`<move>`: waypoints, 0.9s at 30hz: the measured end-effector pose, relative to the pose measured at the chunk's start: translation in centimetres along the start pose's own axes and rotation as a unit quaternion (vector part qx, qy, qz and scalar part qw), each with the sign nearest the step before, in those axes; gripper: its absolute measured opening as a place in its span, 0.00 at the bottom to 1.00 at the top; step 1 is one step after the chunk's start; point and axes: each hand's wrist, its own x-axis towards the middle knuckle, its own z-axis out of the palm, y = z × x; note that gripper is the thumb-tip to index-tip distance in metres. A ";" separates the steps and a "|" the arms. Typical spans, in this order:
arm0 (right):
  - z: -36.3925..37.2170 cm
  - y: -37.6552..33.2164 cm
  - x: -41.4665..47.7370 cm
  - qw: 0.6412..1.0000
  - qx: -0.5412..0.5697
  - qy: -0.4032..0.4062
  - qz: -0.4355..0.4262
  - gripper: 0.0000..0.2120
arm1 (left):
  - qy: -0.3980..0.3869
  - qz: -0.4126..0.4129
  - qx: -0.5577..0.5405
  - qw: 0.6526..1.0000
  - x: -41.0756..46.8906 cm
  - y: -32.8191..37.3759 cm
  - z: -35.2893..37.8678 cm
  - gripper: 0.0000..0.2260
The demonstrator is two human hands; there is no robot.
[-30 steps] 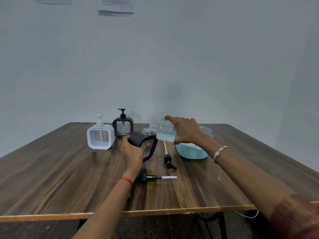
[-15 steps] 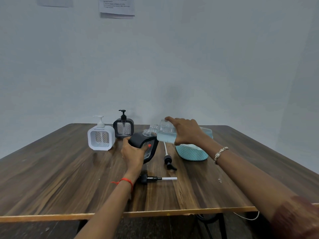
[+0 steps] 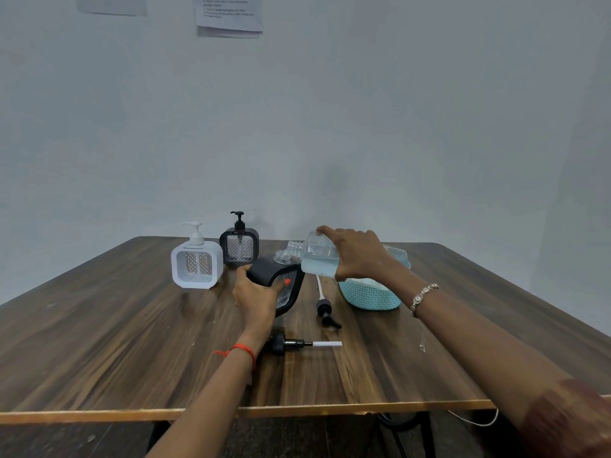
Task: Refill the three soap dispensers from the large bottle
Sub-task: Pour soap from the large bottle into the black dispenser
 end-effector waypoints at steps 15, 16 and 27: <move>-0.1 -0.2 0.0 1.000 -0.002 -0.005 -0.002 0.42 | -0.004 -0.013 0.001 1.000 -0.2 0.0 -0.2 0.27; -0.1 -0.2 0.0 1.000 0.000 -0.006 -0.002 0.42 | -0.004 -0.014 0.001 1.000 -0.2 0.0 -0.2 0.27; -0.6 -0.3 0.1 1.000 0.006 -0.023 -0.004 0.42 | -0.005 -0.018 0.005 1.000 -0.2 0.0 -0.3 0.27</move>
